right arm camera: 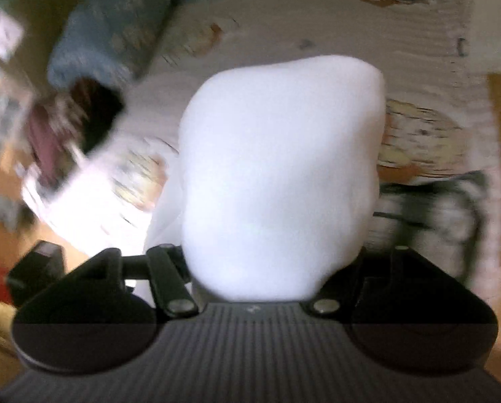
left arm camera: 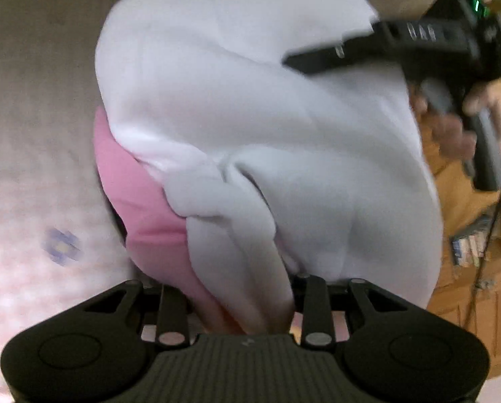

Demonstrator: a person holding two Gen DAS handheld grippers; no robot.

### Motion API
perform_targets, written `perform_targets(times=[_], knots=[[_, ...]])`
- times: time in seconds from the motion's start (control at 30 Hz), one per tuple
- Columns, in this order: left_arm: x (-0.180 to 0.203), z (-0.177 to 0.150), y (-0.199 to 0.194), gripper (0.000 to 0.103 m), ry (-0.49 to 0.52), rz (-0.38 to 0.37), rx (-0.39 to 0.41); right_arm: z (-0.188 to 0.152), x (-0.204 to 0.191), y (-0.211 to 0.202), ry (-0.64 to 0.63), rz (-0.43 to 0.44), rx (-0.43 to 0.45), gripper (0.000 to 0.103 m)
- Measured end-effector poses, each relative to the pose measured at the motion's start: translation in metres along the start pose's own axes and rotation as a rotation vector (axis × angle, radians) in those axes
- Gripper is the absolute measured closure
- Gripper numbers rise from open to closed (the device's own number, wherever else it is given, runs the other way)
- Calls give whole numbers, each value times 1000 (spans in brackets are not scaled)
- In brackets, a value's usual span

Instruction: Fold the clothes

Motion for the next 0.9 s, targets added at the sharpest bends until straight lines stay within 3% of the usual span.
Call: perform_targets(times=[0.1,0.17,0.3,0.4,0.5,0.6,0.63,0.7,0.8,0.9], knots=[[9,-20,86,69,28,157,-88,-30,97,57,-9,-183,-63,27],[15,-23,94,68,98,217,-74,-50,156,93,72,-286,-69,22],[26,-28,51,68,128,227,-90,-63,214,85,315,-154,55,19],[32,-7,5,67,144,281,-41,-57,204,61,310,-156,55,19],[33,32,-22,61,135,305,77,-48,177,25,241,-256,73,19],[35,72,-17,61,153,342,138,-40,133,-24,70,-372,182,20],[34,78,-8,61,166,341,129,-41,113,-38,24,-381,245,21],[29,88,13,60,186,336,105,-50,77,-49,-43,-285,294,35],[4,61,65,59,132,329,-60,-89,50,-8,-24,-133,143,52],[-19,13,109,49,125,404,-239,-148,50,39,-101,-213,54,55]])
Point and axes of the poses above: each gripper's, at about its wrist camera, not at the fingertips, and y roughly the way its jaws point, x to its right, z to its top, the point moved 4 cm from there along y, roughly the way its jaws point, and after that the axes turned 2 degrees about -y, right-handed, at the moved point
